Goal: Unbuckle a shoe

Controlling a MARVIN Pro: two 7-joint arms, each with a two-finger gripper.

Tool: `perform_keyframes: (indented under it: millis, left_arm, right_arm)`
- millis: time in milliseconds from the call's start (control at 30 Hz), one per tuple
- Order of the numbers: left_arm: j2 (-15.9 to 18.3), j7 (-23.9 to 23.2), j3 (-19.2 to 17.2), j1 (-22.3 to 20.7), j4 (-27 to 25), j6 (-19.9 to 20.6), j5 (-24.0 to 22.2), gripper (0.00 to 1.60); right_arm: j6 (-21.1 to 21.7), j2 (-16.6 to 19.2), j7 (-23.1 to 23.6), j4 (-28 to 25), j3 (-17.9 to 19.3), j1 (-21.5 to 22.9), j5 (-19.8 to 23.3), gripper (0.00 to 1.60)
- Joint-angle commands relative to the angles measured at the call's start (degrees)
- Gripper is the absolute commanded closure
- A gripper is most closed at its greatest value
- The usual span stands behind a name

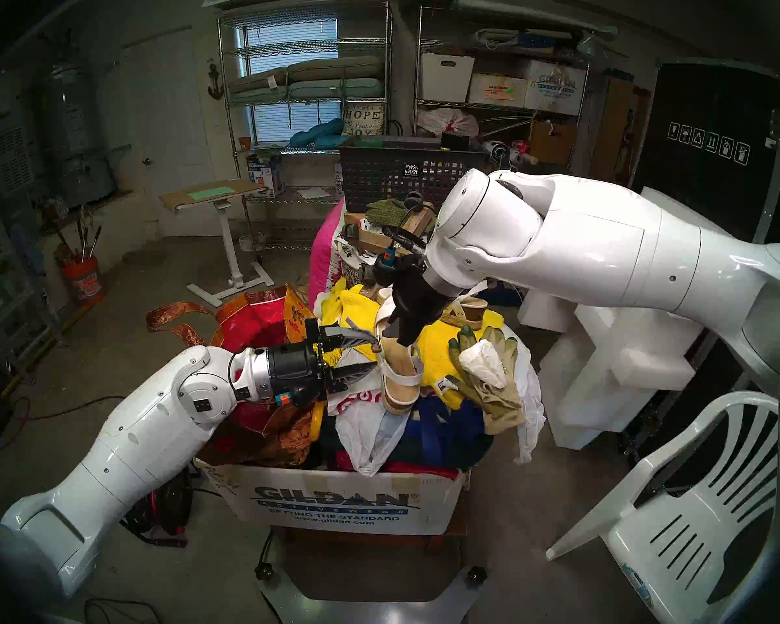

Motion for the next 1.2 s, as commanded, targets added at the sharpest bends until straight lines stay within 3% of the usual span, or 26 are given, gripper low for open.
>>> perform_keyframes:
  millis: [0,67,300,567,600,633,1000,1033,1067,1167]
  left_arm:
    - [-1.56,2.38,-0.54,-0.17,-0.61,-0.31,1.11,0.82]
    - [-2.23,3.47,-0.60,-0.20,0.04,-0.62,1.98,0.89]
    - [-3.76,6.00,-0.96,-0.38,0.62,-0.84,4.36,0.90]
    - [-5.75,9.47,-2.03,-0.75,1.43,-0.40,7.03,1.27]
    - [-5.99,10.03,-2.27,-0.82,1.69,-0.37,7.37,1.53]
    - [-6.04,10.20,-2.36,-0.96,1.85,-0.45,7.53,1.60]
    - [-4.27,11.34,-4.10,-1.00,2.66,-1.59,8.43,1.60]
    - [-3.93,10.65,-4.16,-0.79,2.58,-1.62,7.43,1.37]
    - [-3.49,10.22,-4.15,-0.69,2.40,-1.81,7.23,0.99]
    - [-2.34,9.73,-4.05,0.00,2.18,-2.51,7.21,0.95]
  right_arm:
    - [-0.58,0.12,0.20,0.06,1.10,1.24,0.00,1.60]
    - [-0.67,0.12,0.24,0.06,1.07,1.26,-0.01,1.60]
    - [-0.68,0.01,0.02,-0.18,1.22,1.24,0.13,1.60]
    - [-0.18,-0.20,-0.06,-0.45,1.34,1.46,0.23,1.60]
    - [-0.09,-0.22,0.01,-0.45,1.33,1.53,0.26,1.60]
    - [-0.03,-0.21,0.03,-0.47,1.34,1.58,0.28,1.60]
    - [0.84,0.43,0.09,-0.32,1.27,2.33,-0.03,1.60]
    - [0.76,0.53,0.12,-0.25,1.19,2.28,-0.12,1.60]
    - [0.72,0.58,0.08,-0.22,1.16,2.22,-0.18,1.60]
    - [0.76,0.65,-0.27,-0.20,1.17,2.02,-0.27,1.60]
